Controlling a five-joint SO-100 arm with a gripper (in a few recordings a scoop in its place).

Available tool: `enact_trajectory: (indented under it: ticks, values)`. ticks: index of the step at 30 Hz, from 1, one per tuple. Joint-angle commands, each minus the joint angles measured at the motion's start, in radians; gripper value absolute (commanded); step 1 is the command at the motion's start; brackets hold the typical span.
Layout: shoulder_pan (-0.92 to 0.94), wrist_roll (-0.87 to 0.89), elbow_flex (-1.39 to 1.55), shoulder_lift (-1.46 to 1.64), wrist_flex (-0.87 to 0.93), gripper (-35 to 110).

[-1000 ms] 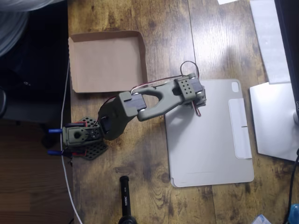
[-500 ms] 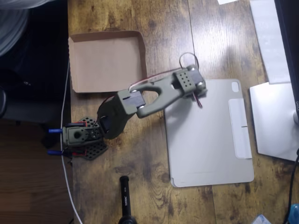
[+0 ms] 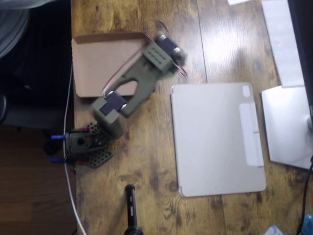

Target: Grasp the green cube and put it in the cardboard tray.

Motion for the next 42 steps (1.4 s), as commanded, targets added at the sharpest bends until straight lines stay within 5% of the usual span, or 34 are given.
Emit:
enact_trajectory:
  ticks: [1,14,34,42]
  values:
    - [-0.198,-0.015,0.089,0.173,0.020,13]
    - [-0.657,-0.095,0.373,0.324,-0.020,13]
    - [-0.563,-0.071,0.882,0.425,-0.526,13]
    - [-0.543,-0.060,0.923,0.410,-0.583,13]
